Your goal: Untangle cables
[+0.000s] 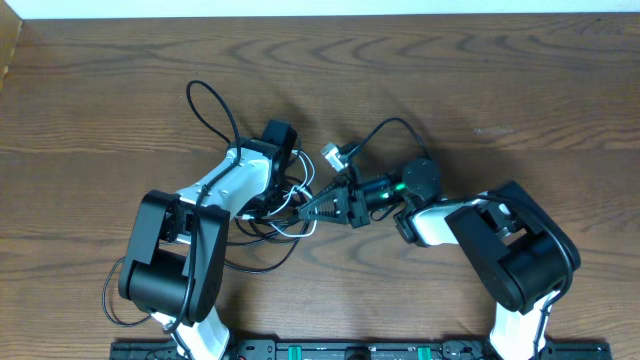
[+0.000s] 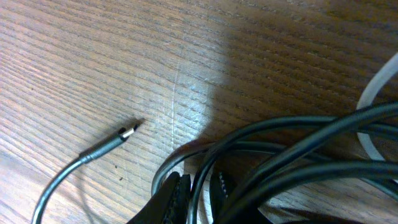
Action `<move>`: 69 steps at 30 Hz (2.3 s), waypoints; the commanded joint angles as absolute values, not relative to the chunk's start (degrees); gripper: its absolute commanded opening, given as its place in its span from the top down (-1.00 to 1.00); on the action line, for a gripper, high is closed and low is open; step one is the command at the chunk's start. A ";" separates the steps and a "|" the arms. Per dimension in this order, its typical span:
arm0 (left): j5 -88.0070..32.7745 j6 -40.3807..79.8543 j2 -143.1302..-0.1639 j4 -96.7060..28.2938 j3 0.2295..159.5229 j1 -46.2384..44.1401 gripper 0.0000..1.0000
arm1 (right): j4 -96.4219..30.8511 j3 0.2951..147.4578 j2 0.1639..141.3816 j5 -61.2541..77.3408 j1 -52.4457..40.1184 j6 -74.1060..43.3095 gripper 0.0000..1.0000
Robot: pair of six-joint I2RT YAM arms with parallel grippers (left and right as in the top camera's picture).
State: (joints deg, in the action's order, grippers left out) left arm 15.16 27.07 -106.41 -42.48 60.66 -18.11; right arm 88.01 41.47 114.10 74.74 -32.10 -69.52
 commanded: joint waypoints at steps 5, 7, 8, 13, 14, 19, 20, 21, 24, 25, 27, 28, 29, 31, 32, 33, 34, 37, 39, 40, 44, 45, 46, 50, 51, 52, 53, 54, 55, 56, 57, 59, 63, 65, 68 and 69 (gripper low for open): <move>12.03 27.53 -109.65 -42.57 58.33 -18.33 0.60 | 90.32 41.41 111.37 75.02 -27.16 -79.46 0.97; 12.03 27.53 -109.65 -42.57 58.33 -18.33 0.60 | 90.30 41.41 110.15 75.70 -25.52 -80.51 0.97; 12.03 27.53 -109.65 -42.57 58.33 -18.33 0.60 | 90.32 41.41 109.34 76.18 -24.60 -81.49 0.97; 12.03 27.53 -109.65 -42.54 58.33 -18.33 0.60 | 90.32 41.41 103.22 78.65 -20.51 -84.25 0.98; 12.03 27.53 -109.65 -42.54 58.33 -18.33 0.60 | 90.30 41.41 101.84 79.18 -19.73 -84.88 0.97; 12.03 27.53 -109.65 -42.50 58.33 -18.33 0.60 | 90.30 41.41 92.66 82.37 -14.44 -88.99 0.97; 12.03 27.53 -109.65 -42.52 58.33 -18.33 0.60 | 90.30 41.41 90.67 82.96 -13.23 -90.08 0.97; 12.03 27.53 -109.65 -42.52 58.33 -18.33 0.60 | 90.30 41.41 89.10 83.53 -12.16 -90.87 0.97; 12.03 27.53 -109.65 -42.50 58.33 -18.33 0.60 | 90.28 41.41 83.09 86.46 -7.38 -94.91 0.97; 12.03 27.53 -109.65 -42.46 58.33 -18.33 0.60 | 90.30 41.41 81.60 87.22 -6.02 -95.92 0.97; 12.03 27.55 -109.65 -42.33 58.33 -18.33 0.60 | 90.28 41.41 78.98 88.44 -3.25 -97.78 0.97; 12.03 27.53 -109.65 -42.30 58.33 -18.33 0.60 | 90.28 41.41 77.60 88.99 -1.54 -98.83 0.97; 12.03 27.53 -109.65 -42.30 58.33 -18.33 0.60 | 90.28 41.41 76.40 89.36 -0.03 -99.68 0.97; 12.03 27.53 -109.65 -42.30 58.33 -18.33 0.60 | 90.28 41.41 74.19 89.34 2.85 -101.06 0.97; 12.03 27.55 -109.65 -42.30 58.33 -18.33 0.60 | 90.28 41.41 72.93 89.30 4.56 -101.78 0.97; 12.03 27.53 -109.65 -42.30 58.33 -18.33 0.60 | 90.26 41.43 71.88 89.30 6.07 -102.24 0.97; 12.03 27.53 -109.65 -42.30 58.33 -18.33 0.60 | 90.26 41.43 70.74 89.30 7.79 -102.30 0.97; 12.03 27.53 -109.65 -42.33 58.33 -18.33 0.60 | 90.21 41.43 68.16 89.30 12.21 -102.94 0.97; 12.03 27.53 -109.65 -42.35 58.33 -18.33 0.60 | 90.19 41.43 66.83 89.06 14.83 -103.57 0.97; 12.03 27.53 -109.65 -42.35 58.33 -18.33 0.60 | 90.19 41.43 66.32 89.06 15.90 -103.70 0.97; 12.03 27.53 -109.65 -42.37 58.33 -18.33 0.60 | 88.01 41.43 64.36 89.06 19.99 -103.70 0.97; 12.03 27.53 -109.65 -42.37 58.33 -18.33 0.60 | 87.11 41.43 64.01 89.06 21.19 -103.70 0.97; 12.03 27.53 -109.65 -42.37 58.33 -18.33 0.60 | 85.97 41.41 63.70 89.06 22.74 -103.70 0.97; 12.03 27.53 -109.65 -42.39 58.33 -18.33 0.60 | 83.07 41.41 63.20 89.08 28.93 -103.70 0.97; 12.03 27.53 -109.65 -42.39 58.33 -18.33 0.60 | 82.37 41.43 63.20 89.08 30.74 -103.70 0.98; 12.03 27.53 -109.65 -42.41 58.33 -18.33 0.60 | 81.78 41.43 63.20 89.08 32.27 -103.70 0.98; 12.03 27.53 -109.65 -42.57 58.33 -18.33 0.60 | 81.10 41.43 63.22 89.12 34.09 -103.68 0.98; 12.03 27.53 -109.65 -42.59 58.33 -18.33 0.60 | 80.55 41.41 63.22 89.14 35.79 -103.66 0.98; 12.03 27.53 -109.65 -42.61 58.33 -18.33 0.60 | 80.07 41.41 63.22 89.14 37.39 -103.66 0.98; 12.03 27.53 -109.65 -42.61 58.33 -18.33 0.60 | 79.68 41.41 63.22 89.14 39.24 -103.66 0.97; 12.03 27.53 -109.65 -42.59 58.33 -18.33 0.60 | 79.61 41.41 63.24 89.14 40.71 -103.66 0.97; 12.03 27.53 -109.65 -42.59 58.33 -18.33 0.60 | 79.40 41.41 63.33 89.21 43.86 -103.20 0.97; 12.03 27.53 -109.65 -42.63 58.33 -18.33 0.60 | 76.42 41.23 63.44 89.32 49.87 -102.74 0.98; 12.03 27.53 -109.65 -42.68 58.33 -18.33 0.60 | 75.57 40.86 63.44 89.32 51.09 -102.56 0.97; 12.03 27.53 -109.65 -42.78 58.33 -18.33 0.60 | 75.40 39.11 63.51 89.32 51.79 -102.56 0.97; 12.03 27.53 -109.65 -42.81 58.33 -18.33 0.60 | 75.40 38.04 63.64 89.32 51.79 -102.56 0.97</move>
State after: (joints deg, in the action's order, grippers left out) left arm 15.18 27.07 -106.41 -42.48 60.66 -18.11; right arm 75.40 40.12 63.99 88.60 51.09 -103.18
